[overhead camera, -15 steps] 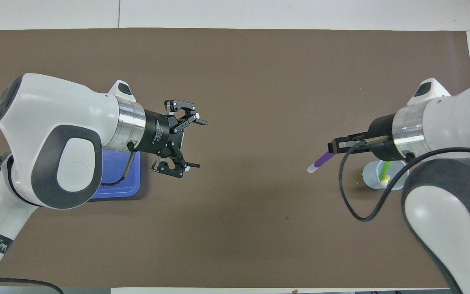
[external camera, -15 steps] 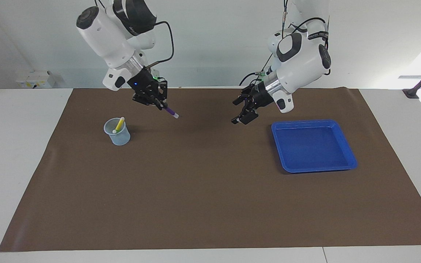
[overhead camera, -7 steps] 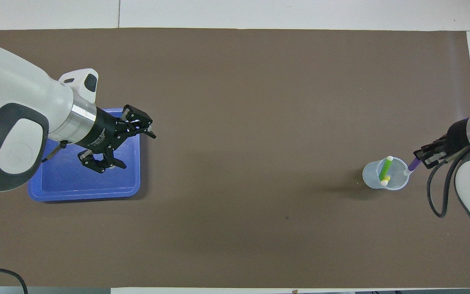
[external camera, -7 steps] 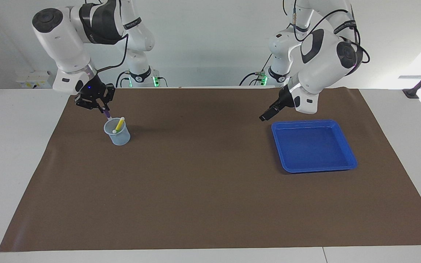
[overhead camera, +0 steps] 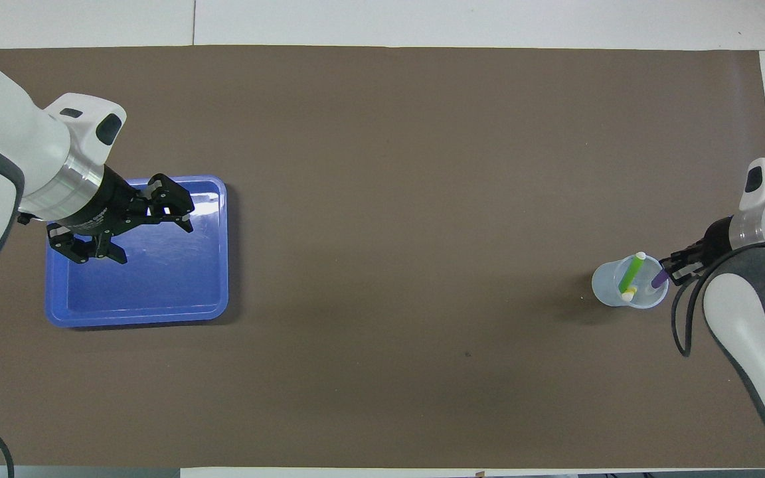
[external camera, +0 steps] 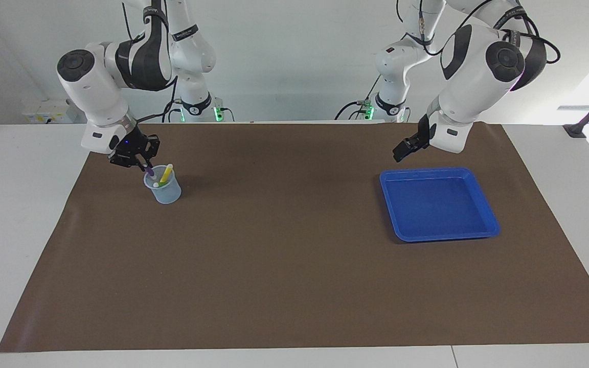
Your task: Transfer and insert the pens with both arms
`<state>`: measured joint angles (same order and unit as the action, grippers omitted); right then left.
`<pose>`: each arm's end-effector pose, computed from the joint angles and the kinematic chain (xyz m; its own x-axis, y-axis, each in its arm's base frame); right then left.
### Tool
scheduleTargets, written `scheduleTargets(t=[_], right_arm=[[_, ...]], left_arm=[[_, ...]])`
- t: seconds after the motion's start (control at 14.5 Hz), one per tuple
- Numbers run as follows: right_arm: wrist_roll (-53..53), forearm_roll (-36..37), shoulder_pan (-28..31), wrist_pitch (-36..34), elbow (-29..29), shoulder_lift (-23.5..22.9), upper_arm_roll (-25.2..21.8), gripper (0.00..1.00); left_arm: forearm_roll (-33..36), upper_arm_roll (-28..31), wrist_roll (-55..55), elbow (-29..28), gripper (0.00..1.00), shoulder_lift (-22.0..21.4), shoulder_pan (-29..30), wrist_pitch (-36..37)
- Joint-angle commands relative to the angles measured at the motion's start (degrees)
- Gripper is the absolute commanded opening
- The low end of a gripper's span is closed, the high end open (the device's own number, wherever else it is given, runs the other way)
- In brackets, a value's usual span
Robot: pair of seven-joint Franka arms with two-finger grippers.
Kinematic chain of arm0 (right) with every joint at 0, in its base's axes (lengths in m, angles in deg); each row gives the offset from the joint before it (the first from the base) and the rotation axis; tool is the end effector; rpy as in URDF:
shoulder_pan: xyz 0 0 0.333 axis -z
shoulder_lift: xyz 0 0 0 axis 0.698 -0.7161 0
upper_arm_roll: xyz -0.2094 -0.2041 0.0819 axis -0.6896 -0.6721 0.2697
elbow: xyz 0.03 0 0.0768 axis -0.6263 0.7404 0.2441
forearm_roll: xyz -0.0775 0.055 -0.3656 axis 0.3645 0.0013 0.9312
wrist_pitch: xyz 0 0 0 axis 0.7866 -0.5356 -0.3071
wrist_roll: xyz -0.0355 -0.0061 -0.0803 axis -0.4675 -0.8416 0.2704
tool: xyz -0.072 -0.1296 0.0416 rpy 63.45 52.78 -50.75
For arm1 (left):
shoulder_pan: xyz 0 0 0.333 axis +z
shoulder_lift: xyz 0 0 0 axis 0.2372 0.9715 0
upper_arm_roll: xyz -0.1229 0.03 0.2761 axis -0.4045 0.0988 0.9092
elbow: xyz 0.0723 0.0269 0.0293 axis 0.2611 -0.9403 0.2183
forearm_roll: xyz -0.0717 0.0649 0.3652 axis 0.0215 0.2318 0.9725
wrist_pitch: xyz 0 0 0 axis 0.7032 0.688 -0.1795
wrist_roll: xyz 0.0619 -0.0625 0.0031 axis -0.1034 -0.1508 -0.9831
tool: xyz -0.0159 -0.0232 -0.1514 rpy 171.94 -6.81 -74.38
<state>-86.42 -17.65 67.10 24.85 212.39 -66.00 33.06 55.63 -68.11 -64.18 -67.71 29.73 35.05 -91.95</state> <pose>0.4848 -0.0314 0.4069 0.8803 0.4697 -0.0670 0.4685 -0.8828 -0.0330 0.5139 -0.1416 0.4926 0.9120 0.3256 -0.2495 0.3312 -0.9433 -0.0204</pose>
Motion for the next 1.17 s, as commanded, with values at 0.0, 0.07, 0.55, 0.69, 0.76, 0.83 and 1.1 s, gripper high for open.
scheduleTargets(t=[0.0, 0.07, 0.55, 0.69, 0.76, 0.83, 1.1], right_arm=[[2.7, 0.0, 0.2, 1.3, 1.5, 1.2, 0.7, 0.0], [3.8, 0.0, 0.1, 1.3, 1.5, 1.1, 0.7, 0.0], [9.9, 0.2, 0.2, -13.3, -14.2, 0.3, 0.5, 1.0], [13.1, 0.9, 0.5, -23.1, -23.9, -1.6, 0.5, 1.0], [14.2, 1.4, 0.8, -27.4, -27.7, -1.9, 0.4, 1.0], [15.5, 3.2, 0.8, -29.7, -30.5, -2.0, 0.4, 1.0], [20.0, 5.9, 0.5, -29.6, -30.2, -2.6, 0.6, 1.0]], left_arm=[[1.8, 17.2, 10.3, 5.3, 1.0, 0.2, -13.9, 6.5], [1.9, 24.6, 14.8, 6.3, 1.0, -0.8, -19.8, 8.1], [3.1, 39.8, 38.0, 4.0, 1.0, -8.0, -31.2, 11.1], [3.1, 39.6, 37.8, 4.1, 1.0, -8.0, -31.1, 8.7], [3.1, 39.5, 37.9, 4.5, 1.0, -7.9, -31.1, 8.4], [3.2, 39.6, 37.9, 4.8, 1.0, -7.8, -31.3, 8.2], [2.9, 39.2, 35.4, 6.5, 1.0, -6.8, -32.1, 7.1]])
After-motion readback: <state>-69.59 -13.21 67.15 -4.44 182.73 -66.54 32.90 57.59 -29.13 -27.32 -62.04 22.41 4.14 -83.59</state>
